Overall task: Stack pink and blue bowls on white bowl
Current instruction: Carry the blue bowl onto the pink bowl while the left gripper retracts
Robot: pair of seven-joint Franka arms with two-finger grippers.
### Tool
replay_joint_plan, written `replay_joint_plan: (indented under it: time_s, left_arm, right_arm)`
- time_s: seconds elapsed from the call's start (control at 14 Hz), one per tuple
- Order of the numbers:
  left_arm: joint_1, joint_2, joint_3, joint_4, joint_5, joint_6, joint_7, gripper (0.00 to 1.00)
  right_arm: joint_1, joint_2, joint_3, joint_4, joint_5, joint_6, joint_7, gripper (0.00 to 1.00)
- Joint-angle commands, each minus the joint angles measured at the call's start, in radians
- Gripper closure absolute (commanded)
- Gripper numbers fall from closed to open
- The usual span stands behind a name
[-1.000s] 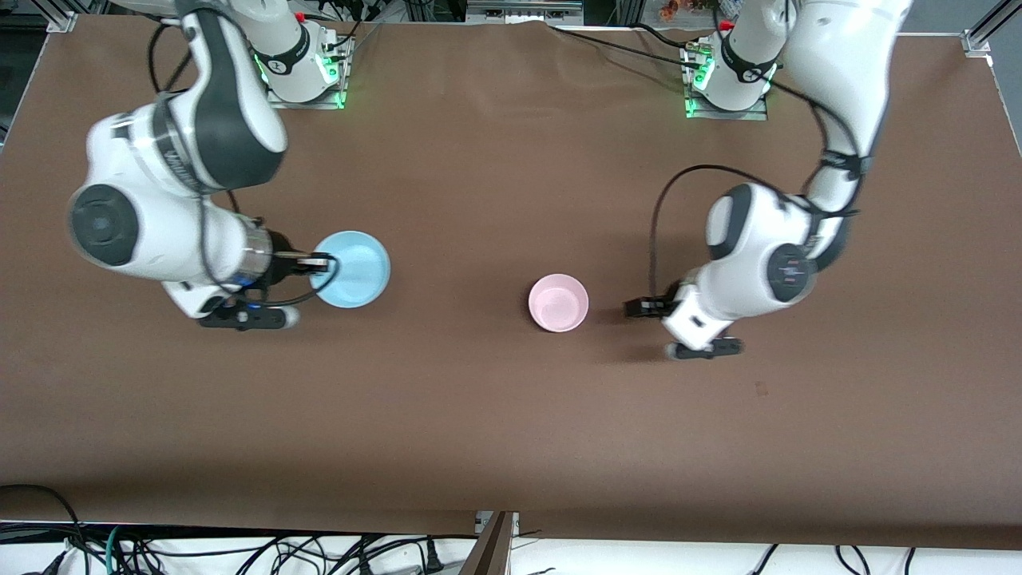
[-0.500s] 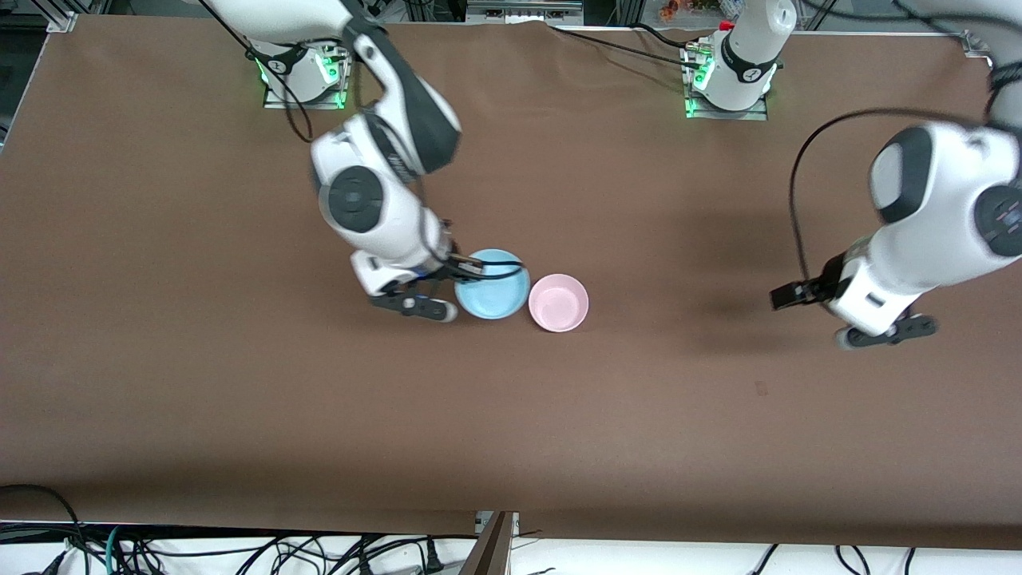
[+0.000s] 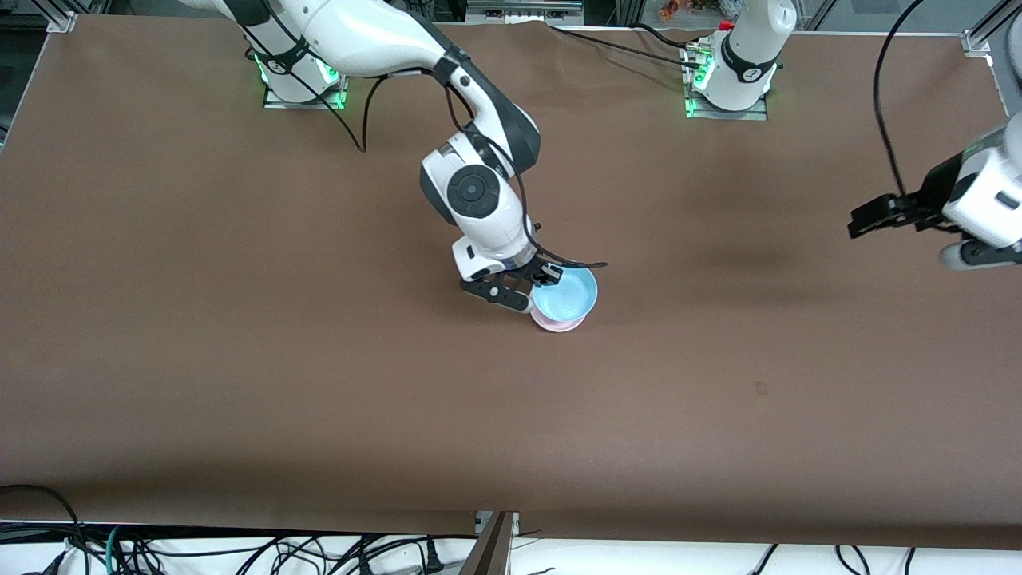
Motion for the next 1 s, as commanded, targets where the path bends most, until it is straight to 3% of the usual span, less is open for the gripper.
replay_joint_plan:
  time_s: [0.0, 0.64, 0.71, 0.86, 0.93]
  left_arm:
    - [0.007, 0.004, -0.004, 0.047, 0.007, -0.072, 0.026, 0.0]
    - [0.036, 0.056, -0.001, 0.101, -0.03, -0.069, 0.029, 0.0]
    - [0.039, 0.056, -0.001, 0.101, -0.031, -0.069, 0.031, 0.0]
    - [0.052, 0.064, -0.002, 0.101, -0.038, -0.069, 0.032, 0.0]
    - [0.055, 0.067, -0.001, 0.101, -0.065, -0.069, 0.032, 0.0]
  right_arm:
    - [0.008, 0.03, -0.008, 0.042, -0.023, -0.002, 0.021, 1.0]
    - [0.014, 0.068, -0.008, 0.041, -0.061, 0.033, 0.021, 1.0]
    - [0.014, 0.068, -0.008, 0.041, -0.059, 0.035, 0.021, 0.95]
    - [0.007, 0.062, -0.009, 0.041, -0.059, 0.033, 0.013, 0.36]
    - [0.004, 0.056, -0.009, 0.042, -0.058, 0.03, 0.013, 0.0]
